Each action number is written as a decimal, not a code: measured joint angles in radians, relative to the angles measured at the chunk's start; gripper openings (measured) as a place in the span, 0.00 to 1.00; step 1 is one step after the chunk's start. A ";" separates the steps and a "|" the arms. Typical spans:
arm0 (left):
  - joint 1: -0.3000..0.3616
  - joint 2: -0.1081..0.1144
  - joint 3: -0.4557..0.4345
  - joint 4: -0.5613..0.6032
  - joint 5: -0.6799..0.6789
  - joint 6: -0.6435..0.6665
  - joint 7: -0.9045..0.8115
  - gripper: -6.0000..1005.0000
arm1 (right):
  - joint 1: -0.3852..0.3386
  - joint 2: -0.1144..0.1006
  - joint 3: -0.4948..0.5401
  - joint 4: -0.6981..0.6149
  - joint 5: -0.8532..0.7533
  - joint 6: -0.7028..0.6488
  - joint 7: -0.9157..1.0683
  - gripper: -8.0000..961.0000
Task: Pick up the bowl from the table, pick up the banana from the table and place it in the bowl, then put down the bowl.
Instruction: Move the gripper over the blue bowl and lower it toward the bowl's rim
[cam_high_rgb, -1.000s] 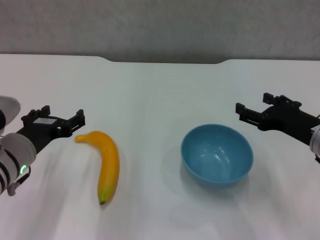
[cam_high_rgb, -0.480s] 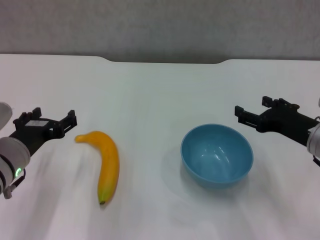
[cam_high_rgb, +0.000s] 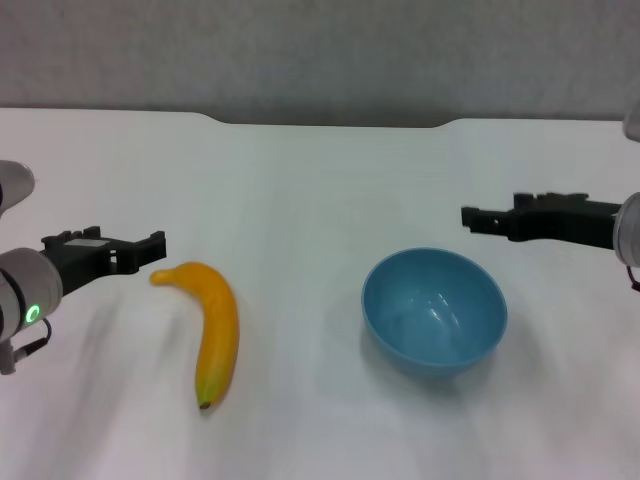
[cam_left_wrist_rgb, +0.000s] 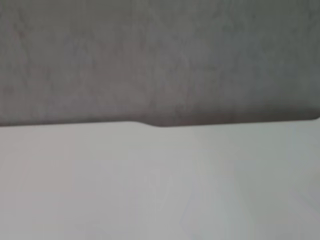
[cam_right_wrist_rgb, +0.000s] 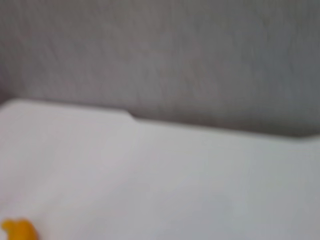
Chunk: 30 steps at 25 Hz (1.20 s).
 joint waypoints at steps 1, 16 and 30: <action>-0.005 0.001 -0.011 -0.001 0.001 -0.022 0.006 0.90 | 0.018 0.000 0.012 -0.001 -0.062 0.031 0.061 0.92; -0.070 -0.004 -0.109 0.008 0.121 -0.212 0.016 0.89 | 0.278 0.002 0.090 -0.174 -0.475 0.296 0.383 0.92; -0.105 -0.007 -0.096 0.080 0.130 -0.201 0.008 0.89 | 0.362 0.008 0.096 -0.385 -0.470 0.251 0.359 0.91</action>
